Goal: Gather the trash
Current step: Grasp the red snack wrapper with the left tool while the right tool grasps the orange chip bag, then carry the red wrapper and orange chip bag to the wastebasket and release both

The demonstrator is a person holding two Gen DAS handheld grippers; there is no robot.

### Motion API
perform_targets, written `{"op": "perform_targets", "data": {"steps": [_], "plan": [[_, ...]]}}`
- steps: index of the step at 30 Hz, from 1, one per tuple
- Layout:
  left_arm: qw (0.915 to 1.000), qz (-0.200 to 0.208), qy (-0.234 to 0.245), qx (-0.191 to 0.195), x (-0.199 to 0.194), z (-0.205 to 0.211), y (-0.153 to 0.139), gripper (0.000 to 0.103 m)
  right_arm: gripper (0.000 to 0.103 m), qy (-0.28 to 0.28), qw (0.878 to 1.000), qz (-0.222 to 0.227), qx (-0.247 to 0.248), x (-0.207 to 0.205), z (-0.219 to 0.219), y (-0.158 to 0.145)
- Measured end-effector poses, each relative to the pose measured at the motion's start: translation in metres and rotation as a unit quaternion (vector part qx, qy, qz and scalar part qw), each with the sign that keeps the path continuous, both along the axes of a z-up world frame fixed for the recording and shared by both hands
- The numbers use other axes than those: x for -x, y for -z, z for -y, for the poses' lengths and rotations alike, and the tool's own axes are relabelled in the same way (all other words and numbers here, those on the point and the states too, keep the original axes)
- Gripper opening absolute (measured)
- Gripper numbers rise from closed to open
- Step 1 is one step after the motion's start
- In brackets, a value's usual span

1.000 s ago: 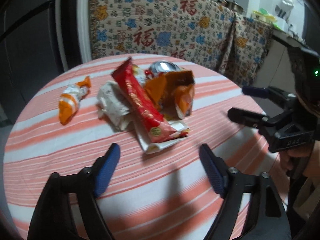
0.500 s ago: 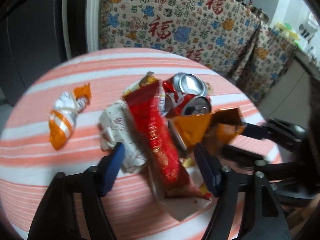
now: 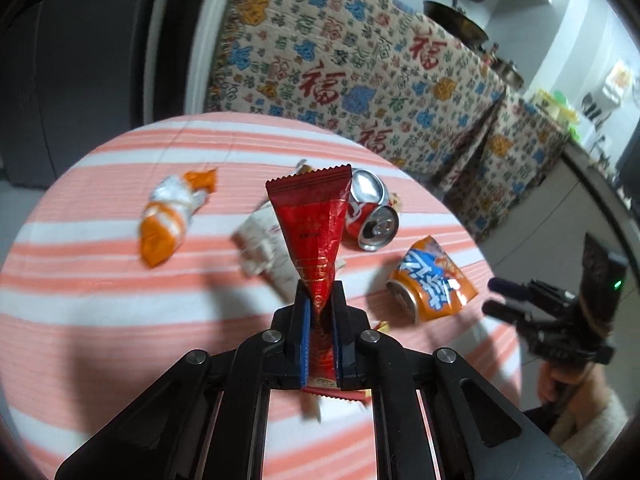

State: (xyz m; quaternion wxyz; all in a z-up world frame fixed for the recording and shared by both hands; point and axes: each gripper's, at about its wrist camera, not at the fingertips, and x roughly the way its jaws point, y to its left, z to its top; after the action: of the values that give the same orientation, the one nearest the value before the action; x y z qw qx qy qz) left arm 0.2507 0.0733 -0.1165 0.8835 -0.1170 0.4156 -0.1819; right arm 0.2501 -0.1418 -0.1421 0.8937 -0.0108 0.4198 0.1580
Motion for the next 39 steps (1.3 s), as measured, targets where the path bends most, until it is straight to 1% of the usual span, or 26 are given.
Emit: {"op": "perform_targets", "data": {"steps": [1,2,5,8,9,10,12,13,14,16,17,18,19,20,21,22,23,24,25,27,31,34,36,39], "plan": [[1.0,-0.004,0.001,0.004,0.004,-0.007,-0.002,0.007,0.069,-0.004,1.0,0.009,0.005,0.005,0.0,-0.002],[1.0,-0.008,0.001,0.002,0.008,-0.013,-0.004,0.007,0.07,-0.007,1.0,0.018,0.008,0.008,-0.001,-0.002],[0.9991,-0.03,0.009,-0.029,0.022,-0.027,0.001,0.008,0.07,-0.015,1.0,0.007,0.006,0.01,-0.004,-0.003],[0.9964,-0.048,0.014,-0.069,0.033,-0.031,0.02,0.008,0.071,-0.014,0.999,-0.015,-0.035,0.008,-0.003,-0.002],[0.9955,-0.053,0.014,-0.077,0.034,-0.031,0.027,0.008,0.071,-0.009,0.999,-0.018,-0.042,0.007,-0.003,-0.002],[0.9955,-0.055,0.015,-0.076,0.034,-0.031,0.033,0.009,0.072,0.0,0.999,-0.02,-0.05,0.002,-0.003,-0.002],[0.9956,-0.057,0.015,-0.073,0.033,-0.029,0.04,0.014,0.074,0.013,0.998,-0.029,-0.06,-0.011,-0.004,0.001],[0.995,-0.059,0.011,-0.08,0.031,-0.027,0.043,0.024,0.076,0.021,0.998,-0.021,-0.053,-0.021,-0.005,0.004],[0.9946,-0.059,0.01,-0.085,0.03,-0.024,0.047,0.037,0.076,0.025,0.997,-0.039,-0.055,-0.035,-0.006,0.009],[0.9935,-0.065,0.015,-0.093,0.029,-0.019,0.054,0.049,0.076,0.028,0.996,-0.063,-0.064,-0.054,-0.007,0.016],[0.9926,-0.069,0.02,-0.097,0.029,-0.017,0.059,0.049,0.075,0.025,0.994,-0.085,-0.071,-0.064,-0.008,0.022],[0.992,-0.071,0.023,-0.102,0.03,-0.016,0.061,0.049,0.075,0.029,0.992,-0.097,-0.073,-0.069,-0.007,0.026],[0.992,-0.063,0.025,-0.106,0.032,-0.015,0.061,0.049,0.06,0.027,0.989,-0.113,-0.092,-0.073,-0.007,0.029],[0.9919,-0.064,0.026,-0.107,0.032,-0.016,0.061,0.048,0.047,0.015,0.984,-0.132,-0.116,-0.074,-0.007,0.033],[0.9922,-0.063,0.026,-0.105,0.033,-0.016,0.061,0.047,0.044,0.015,0.981,-0.14,-0.136,-0.072,-0.006,0.032],[0.9922,-0.064,0.022,-0.104,0.033,-0.018,0.061,0.034,0.04,0.019,0.98,-0.139,-0.14,-0.068,-0.005,0.03],[0.9923,-0.064,0.02,-0.104,0.033,-0.02,0.061,0.014,0.036,0.015,0.979,-0.141,-0.144,-0.065,-0.005,0.028],[0.9931,-0.067,0.023,-0.094,0.034,-0.022,0.061,0.014,0.036,0.01,0.979,-0.143,-0.145,-0.06,-0.005,0.027],[0.9937,-0.065,0.02,-0.089,0.034,-0.023,0.06,0.012,0.035,0.01,0.981,-0.138,-0.137,-0.052,-0.006,0.025],[0.9941,-0.056,0.013,-0.091,0.039,-0.023,0.058,0.009,0.035,0.005,0.986,-0.118,-0.121,-0.037,-0.009,0.016],[0.9969,-0.032,0.011,-0.071,0.053,-0.015,0.039,0.008,0.035,0.014,0.993,-0.062,-0.098,-0.002,-0.007,-0.007],[0.9975,-0.01,0.029,-0.064,0.062,0.008,0.019,0.008,0.035,0.039,0.995,-0.041,-0.077,0.014,0.003,-0.011],[0.9973,0.002,0.043,-0.06,0.066,0.025,0.007,0.008,0.035,0.052,0.995,-0.025,-0.08,0.024,0.013,-0.018],[0.9959,0.017,0.073,-0.05,0.069,0.064,-0.007,0.008,0.035,0.075,0.993,-0.003,-0.088,0.039,0.036,-0.033]]}}
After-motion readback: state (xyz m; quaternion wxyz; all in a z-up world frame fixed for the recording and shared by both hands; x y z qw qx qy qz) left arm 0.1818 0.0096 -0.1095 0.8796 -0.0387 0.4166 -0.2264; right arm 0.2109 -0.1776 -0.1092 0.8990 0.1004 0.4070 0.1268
